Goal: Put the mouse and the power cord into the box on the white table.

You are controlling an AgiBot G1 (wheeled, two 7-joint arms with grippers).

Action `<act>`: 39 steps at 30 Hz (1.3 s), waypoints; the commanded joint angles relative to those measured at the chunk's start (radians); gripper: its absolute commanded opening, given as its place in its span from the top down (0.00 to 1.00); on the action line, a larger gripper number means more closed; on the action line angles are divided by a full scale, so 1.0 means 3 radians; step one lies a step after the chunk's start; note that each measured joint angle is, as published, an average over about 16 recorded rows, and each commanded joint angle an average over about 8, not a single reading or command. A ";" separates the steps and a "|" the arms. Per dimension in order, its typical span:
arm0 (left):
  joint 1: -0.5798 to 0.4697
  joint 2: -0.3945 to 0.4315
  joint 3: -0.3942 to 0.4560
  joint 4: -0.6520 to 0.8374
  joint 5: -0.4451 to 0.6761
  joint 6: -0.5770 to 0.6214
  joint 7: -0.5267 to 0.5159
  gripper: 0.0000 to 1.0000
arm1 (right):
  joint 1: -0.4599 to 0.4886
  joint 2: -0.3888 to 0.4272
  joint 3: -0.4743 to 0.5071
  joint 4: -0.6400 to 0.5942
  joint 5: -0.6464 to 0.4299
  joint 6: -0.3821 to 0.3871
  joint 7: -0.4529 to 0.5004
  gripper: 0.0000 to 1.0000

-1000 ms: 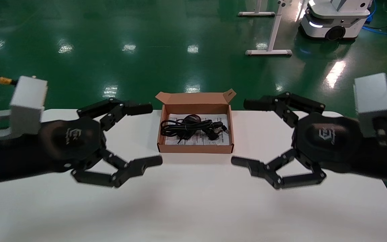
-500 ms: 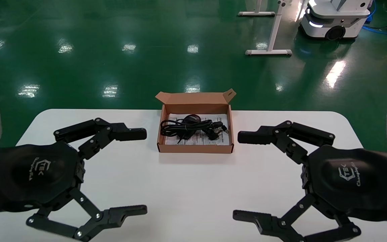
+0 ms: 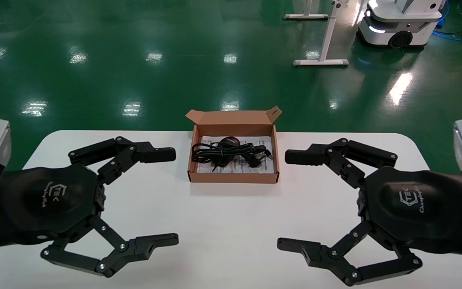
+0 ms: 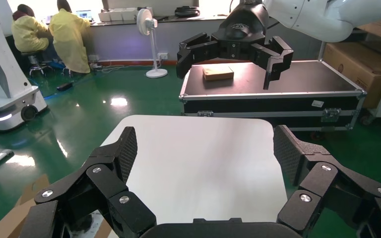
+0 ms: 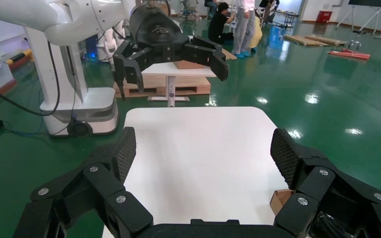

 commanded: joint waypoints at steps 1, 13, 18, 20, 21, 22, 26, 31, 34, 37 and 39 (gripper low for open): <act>-0.0003 0.0004 0.0003 0.0007 0.0005 -0.0004 0.0001 0.00 | 0.0005 -0.0003 -0.0003 -0.0007 -0.0006 0.0005 -0.0005 0.00; -0.0013 0.0015 0.0010 0.0025 0.0016 -0.0012 0.0003 0.00 | 0.0018 -0.0010 -0.0010 -0.0022 -0.0018 0.0013 -0.0013 0.00; -0.0014 0.0017 0.0012 0.0028 0.0018 -0.0013 0.0004 0.00 | 0.0020 -0.0010 -0.0011 -0.0025 -0.0021 0.0015 -0.0015 0.00; -0.0014 0.0017 0.0012 0.0029 0.0018 -0.0014 0.0005 0.00 | 0.0021 -0.0011 -0.0011 -0.0026 -0.0021 0.0016 -0.0016 0.00; -0.0015 0.0017 0.0012 0.0030 0.0018 -0.0014 0.0005 0.00 | 0.0021 -0.0011 -0.0012 -0.0026 -0.0022 0.0016 -0.0016 0.00; -0.0015 0.0018 0.0013 0.0030 0.0019 -0.0014 0.0005 0.00 | 0.0021 -0.0011 -0.0012 -0.0026 -0.0022 0.0016 -0.0017 0.00; -0.0016 0.0018 0.0013 0.0031 0.0020 -0.0015 0.0006 0.00 | 0.0022 -0.0012 -0.0013 -0.0027 -0.0023 0.0018 -0.0018 0.00; -0.0017 0.0020 0.0014 0.0032 0.0021 -0.0017 0.0006 0.00 | 0.0023 -0.0013 -0.0014 -0.0028 -0.0024 0.0019 -0.0020 0.00; -0.0017 0.0020 0.0015 0.0032 0.0022 -0.0017 0.0006 0.00 | 0.0023 -0.0013 -0.0014 -0.0029 -0.0025 0.0019 -0.0020 0.00; -0.0018 0.0021 0.0015 0.0033 0.0022 -0.0018 0.0006 0.00 | 0.0024 -0.0014 -0.0015 -0.0030 -0.0026 0.0019 -0.0021 0.00; -0.0018 0.0021 0.0015 0.0033 0.0022 -0.0018 0.0006 0.00 | 0.0024 -0.0014 -0.0015 -0.0031 -0.0026 0.0019 -0.0021 0.00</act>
